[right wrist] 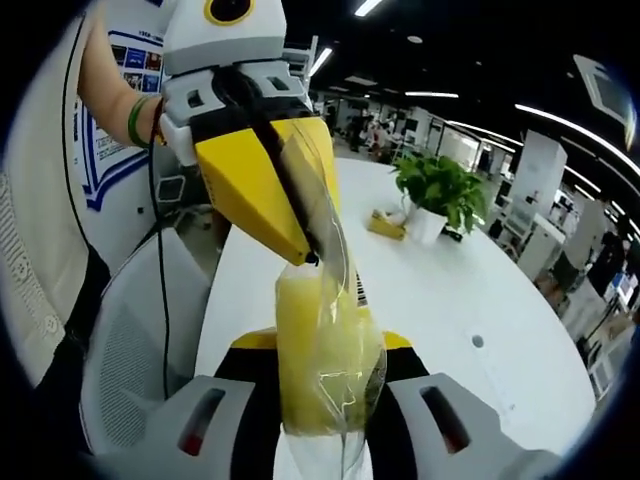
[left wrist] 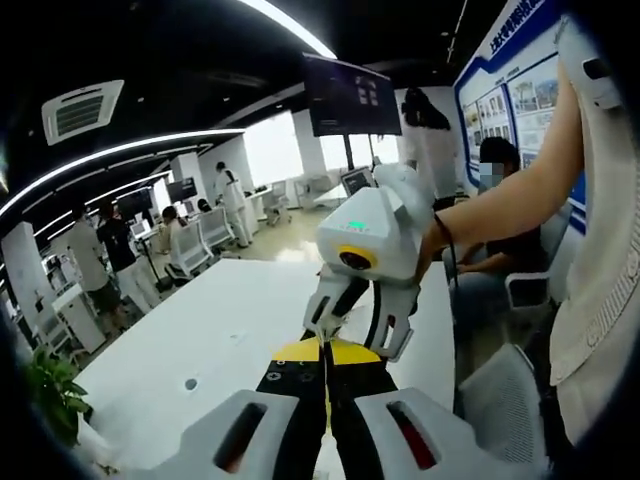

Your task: Compare the silicone blocks by pressing each to a similar depth, holding the contact briefly, and releasing to observe deformation and rebound differences across the visible hardness samples.

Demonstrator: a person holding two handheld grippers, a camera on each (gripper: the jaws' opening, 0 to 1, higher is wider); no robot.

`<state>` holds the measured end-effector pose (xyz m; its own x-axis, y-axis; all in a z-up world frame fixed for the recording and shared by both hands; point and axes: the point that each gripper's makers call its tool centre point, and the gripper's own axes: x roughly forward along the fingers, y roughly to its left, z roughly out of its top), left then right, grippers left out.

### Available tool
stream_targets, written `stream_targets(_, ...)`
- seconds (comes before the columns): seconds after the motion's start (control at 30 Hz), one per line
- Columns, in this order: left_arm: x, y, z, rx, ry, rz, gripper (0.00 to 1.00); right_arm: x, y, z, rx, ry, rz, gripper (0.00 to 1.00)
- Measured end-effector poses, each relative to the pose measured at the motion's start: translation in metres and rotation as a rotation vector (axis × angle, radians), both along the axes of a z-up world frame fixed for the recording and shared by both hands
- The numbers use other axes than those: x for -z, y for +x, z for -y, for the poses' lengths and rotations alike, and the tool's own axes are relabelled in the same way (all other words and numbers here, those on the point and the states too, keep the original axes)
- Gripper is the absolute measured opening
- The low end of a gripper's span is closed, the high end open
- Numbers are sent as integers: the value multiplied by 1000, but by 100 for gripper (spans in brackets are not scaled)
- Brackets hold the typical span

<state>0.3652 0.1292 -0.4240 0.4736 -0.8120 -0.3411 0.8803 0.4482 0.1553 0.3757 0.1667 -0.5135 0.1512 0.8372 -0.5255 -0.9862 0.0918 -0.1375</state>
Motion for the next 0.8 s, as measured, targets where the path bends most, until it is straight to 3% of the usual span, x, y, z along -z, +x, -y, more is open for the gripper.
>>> stream_targets(0.47, 17, 4, 5, 7, -12, -80, 0, 17, -1, 6, 13, 2, -54, 27)
stream_targets(0.8, 36, 7, 10, -9, -25, -149, 0, 30, -2, 13, 27, 19, -84, 35)
